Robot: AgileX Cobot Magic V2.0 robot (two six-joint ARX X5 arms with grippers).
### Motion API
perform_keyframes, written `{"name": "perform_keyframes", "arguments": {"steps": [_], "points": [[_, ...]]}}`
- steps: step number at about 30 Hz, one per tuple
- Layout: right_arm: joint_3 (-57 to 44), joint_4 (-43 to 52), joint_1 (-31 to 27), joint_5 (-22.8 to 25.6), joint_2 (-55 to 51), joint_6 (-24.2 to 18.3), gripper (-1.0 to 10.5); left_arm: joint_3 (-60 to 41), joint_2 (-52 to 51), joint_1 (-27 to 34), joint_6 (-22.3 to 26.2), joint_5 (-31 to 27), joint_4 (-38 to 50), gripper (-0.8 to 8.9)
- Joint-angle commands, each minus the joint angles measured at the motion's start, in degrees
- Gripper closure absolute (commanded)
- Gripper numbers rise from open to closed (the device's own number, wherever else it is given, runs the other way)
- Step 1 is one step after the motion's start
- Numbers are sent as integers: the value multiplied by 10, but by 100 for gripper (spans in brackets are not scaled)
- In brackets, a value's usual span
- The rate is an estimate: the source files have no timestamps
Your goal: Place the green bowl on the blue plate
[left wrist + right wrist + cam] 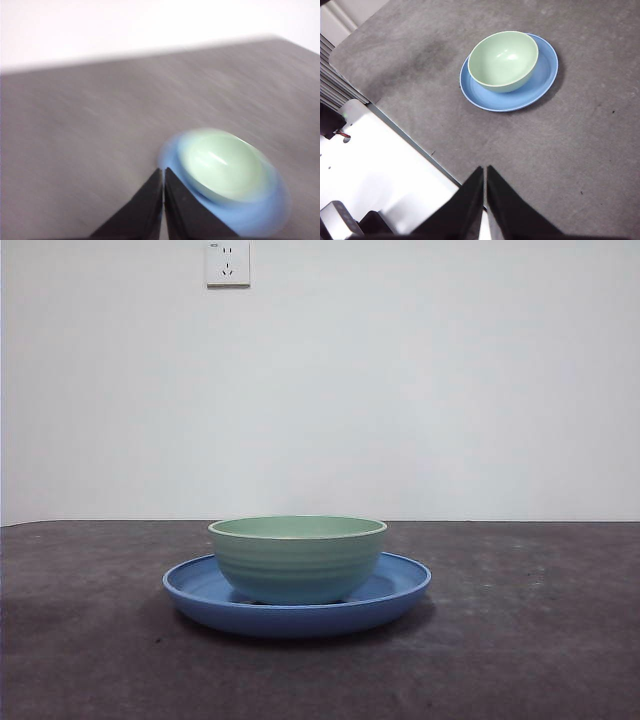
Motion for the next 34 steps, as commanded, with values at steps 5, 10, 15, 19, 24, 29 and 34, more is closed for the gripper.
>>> {"name": "perform_keyframes", "arguments": {"steps": [5,10,15,19,24,29,34], "points": [[8,6,3,0,2,-3,942,-266,-112,113,17,-51,249,806],[9,6,3,0,2,-3,942,-324,-178,154,-20,-78,197,806],[9,6,3,0,2,-3,941,-324,-176,185,-17,-78,177,806],[9,6,3,0,2,-3,941,-324,-176,187,-5,-79,177,806],[9,6,3,0,2,-3,942,-323,-176,187,-5,-78,177,806],[9,6,3,0,2,-3,942,-323,-176,187,-5,-78,177,806],[9,6,3,0,2,-3,942,-323,-176,187,-5,-78,177,806]]}}
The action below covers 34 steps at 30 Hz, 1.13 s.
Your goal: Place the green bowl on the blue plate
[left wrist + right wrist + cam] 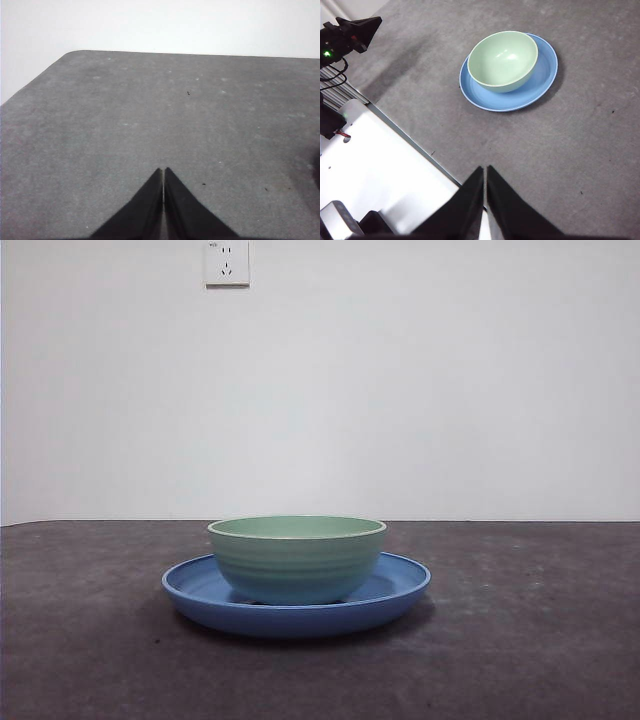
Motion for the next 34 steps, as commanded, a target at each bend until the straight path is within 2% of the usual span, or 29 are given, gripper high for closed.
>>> {"name": "perform_keyframes", "arguments": {"steps": [1,4,9,11,13,16,21,22,25,34], "points": [[9,6,3,0,2,-3,941,-12,-1,1,3,-1,-5,806],[-16,38,-8,6,-10,-3,941,-12,-1,1,3,-1,-5,806],[-186,218,-120,-72,-99,-13,941,-12,-1,1,3,-1,-5,806],[-264,327,-159,-66,-139,-24,941,-12,-1,1,3,-1,-5,806],[-353,466,-196,-40,-181,-34,941,-12,-1,1,3,-1,-5,806],[-456,586,-236,7,-235,-55,941,-12,-1,1,3,-1,-5,806],[-560,620,-268,168,-282,-65,941,-12,-1,1,3,-1,-5,806],[-570,623,-270,184,-282,-65,941,-12,-1,1,3,-1,-5,806],[-594,623,-272,205,-282,-65,941,-12,0,1,3,-1,-5,806],[-597,603,-272,208,-282,-75,941,-12,0,1,3,-1,-5,806]]}}
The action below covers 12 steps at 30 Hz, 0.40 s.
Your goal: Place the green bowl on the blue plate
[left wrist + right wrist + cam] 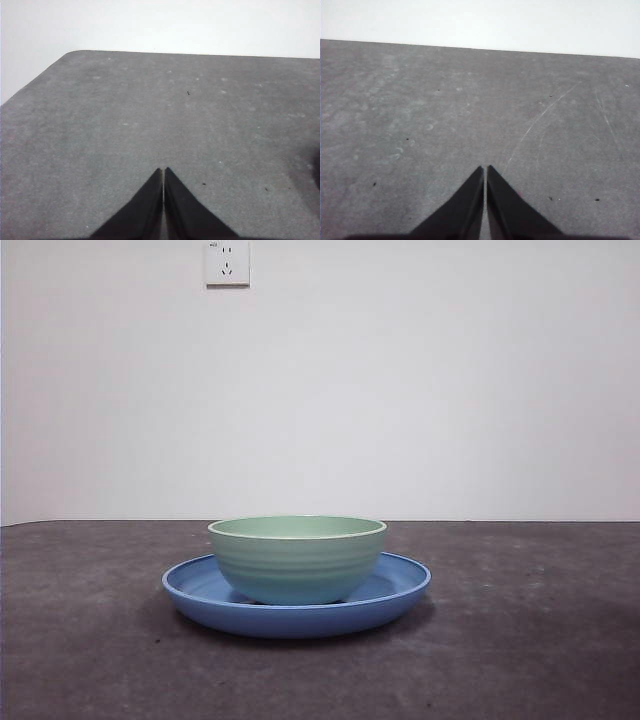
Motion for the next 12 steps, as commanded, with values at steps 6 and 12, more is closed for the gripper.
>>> {"name": "perform_keyframes", "arguments": {"steps": [6,12], "points": [[-2,9,-1,3,0,-7,941,-12,0,1,3,-1,-4,806],[-2,9,-1,3,0,-7,941,-12,0,1,3,-1,-5,806]]}}
